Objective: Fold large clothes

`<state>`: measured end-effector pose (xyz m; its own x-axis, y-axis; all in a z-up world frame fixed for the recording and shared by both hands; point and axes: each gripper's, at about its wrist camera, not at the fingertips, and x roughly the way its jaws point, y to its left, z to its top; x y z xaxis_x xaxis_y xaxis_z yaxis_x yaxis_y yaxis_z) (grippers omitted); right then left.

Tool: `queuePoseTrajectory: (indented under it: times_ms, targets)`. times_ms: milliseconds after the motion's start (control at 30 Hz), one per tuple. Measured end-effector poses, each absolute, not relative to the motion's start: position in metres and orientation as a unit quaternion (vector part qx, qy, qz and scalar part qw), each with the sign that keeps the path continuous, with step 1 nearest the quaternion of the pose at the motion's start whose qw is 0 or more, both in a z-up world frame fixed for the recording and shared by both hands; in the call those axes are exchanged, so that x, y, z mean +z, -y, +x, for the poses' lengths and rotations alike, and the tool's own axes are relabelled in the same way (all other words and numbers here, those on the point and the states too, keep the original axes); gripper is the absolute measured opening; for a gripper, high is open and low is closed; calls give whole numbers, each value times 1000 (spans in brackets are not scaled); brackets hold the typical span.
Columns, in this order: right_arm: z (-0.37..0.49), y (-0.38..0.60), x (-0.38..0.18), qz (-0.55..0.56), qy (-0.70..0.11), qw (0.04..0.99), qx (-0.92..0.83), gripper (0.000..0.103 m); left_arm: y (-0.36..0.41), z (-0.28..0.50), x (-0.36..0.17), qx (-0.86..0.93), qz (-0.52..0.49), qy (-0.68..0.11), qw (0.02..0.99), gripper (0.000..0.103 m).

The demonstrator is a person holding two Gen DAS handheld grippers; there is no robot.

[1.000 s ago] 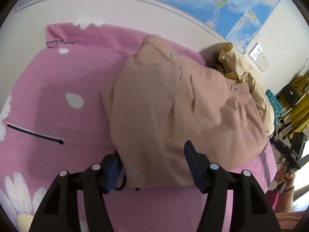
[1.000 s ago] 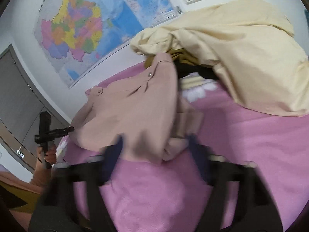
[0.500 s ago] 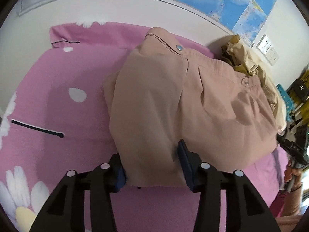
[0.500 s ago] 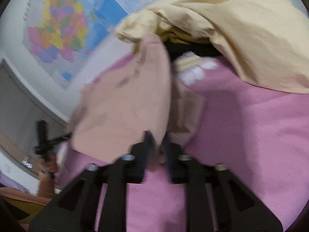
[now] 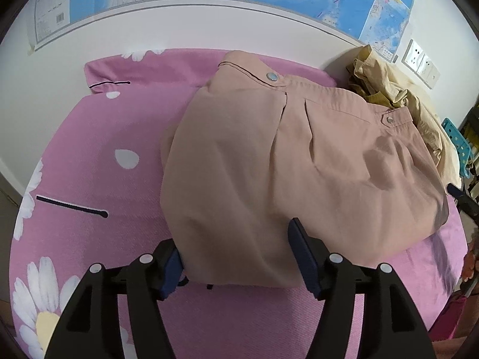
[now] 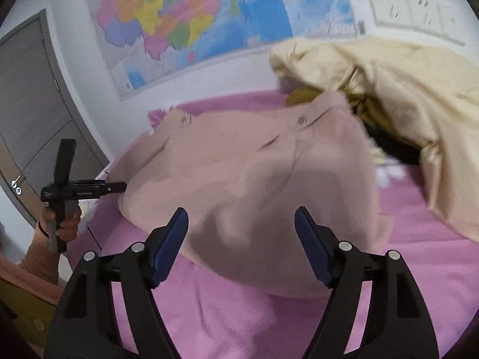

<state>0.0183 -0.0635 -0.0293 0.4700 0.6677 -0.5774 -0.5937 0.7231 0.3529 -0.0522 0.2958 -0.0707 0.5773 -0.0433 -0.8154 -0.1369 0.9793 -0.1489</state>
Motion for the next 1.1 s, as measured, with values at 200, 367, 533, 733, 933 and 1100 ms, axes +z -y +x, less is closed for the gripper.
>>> queuePoseTrajectory:
  times_ms: [200,367,533,733,933,1100]
  targets:
    - [49,49,-64,52,-414,843,338,69,-295,-50,-74,28,-101,-462,881,67]
    - [32,39,-37,24,-379,855,353,74,-297,-49,-76,28,-109,-465,878,70]
    - [0,3,-15,-42,-343,844,412,83,-298,-47,-78,26,-117,-466,877,72]
    - [-36,-69,-38,-202,-325,808,449,88,-298,-49,-79,25,-124,-468,875,74]
    - [-48,-107,-61,-315,-272,813,407,89,-305,-61,-75,25,-143,-463,874,76]
    - [-37,-119,-71,-334,-254,813,404,70,-309,-78,-76,18,-167,-466,869,77]
